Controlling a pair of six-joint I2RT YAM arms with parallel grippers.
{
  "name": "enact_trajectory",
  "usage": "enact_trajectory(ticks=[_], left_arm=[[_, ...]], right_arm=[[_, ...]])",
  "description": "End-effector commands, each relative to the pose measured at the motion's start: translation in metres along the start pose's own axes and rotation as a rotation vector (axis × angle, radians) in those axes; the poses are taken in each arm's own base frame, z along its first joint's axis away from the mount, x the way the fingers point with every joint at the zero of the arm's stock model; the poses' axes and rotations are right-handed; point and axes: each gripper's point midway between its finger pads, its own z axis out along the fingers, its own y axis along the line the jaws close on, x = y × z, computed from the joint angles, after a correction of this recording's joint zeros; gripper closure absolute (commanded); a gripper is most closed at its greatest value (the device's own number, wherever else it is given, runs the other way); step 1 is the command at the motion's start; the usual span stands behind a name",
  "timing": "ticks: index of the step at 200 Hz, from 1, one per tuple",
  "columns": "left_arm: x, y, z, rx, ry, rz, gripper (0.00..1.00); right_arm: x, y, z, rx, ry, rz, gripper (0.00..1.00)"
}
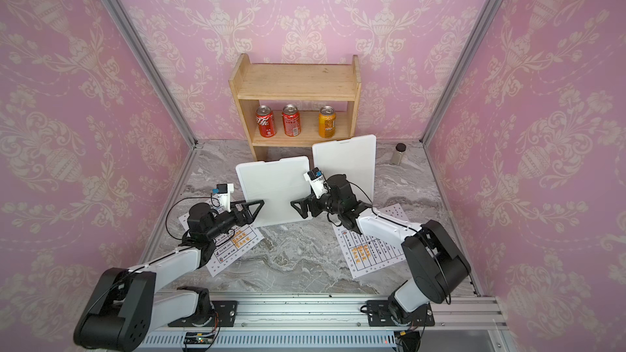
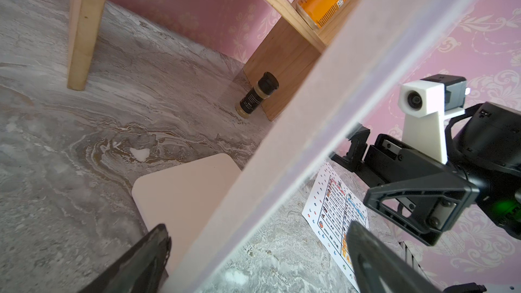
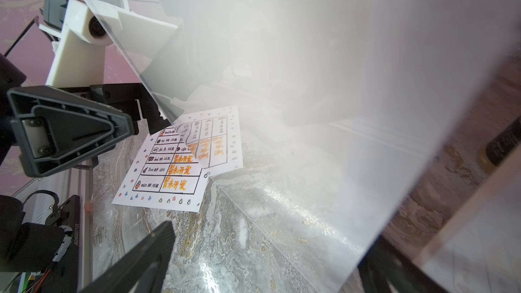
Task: Insert the menus into the narrow rack
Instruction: Move the narrow rack to the center of the board.
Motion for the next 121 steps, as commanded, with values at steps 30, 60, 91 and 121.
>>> enact_trajectory(ticks=[30,60,91,121], left_arm=[[0.014,-0.022,0.013,0.087,0.065,0.018,0.01],[0.028,-0.031,0.015,0.1,0.099,0.016,0.01],[0.049,-0.041,0.018,0.115,0.149,0.016,0.01],[0.068,-0.049,0.015,0.113,0.185,0.005,0.01]], right_arm=[[0.004,0.021,-0.031,-0.02,-0.042,0.008,0.0],[0.012,0.024,-0.048,0.002,-0.029,0.004,0.0],[0.025,0.028,-0.062,0.025,-0.022,0.015,0.0],[0.036,0.029,-0.077,0.055,-0.022,0.023,0.0]])
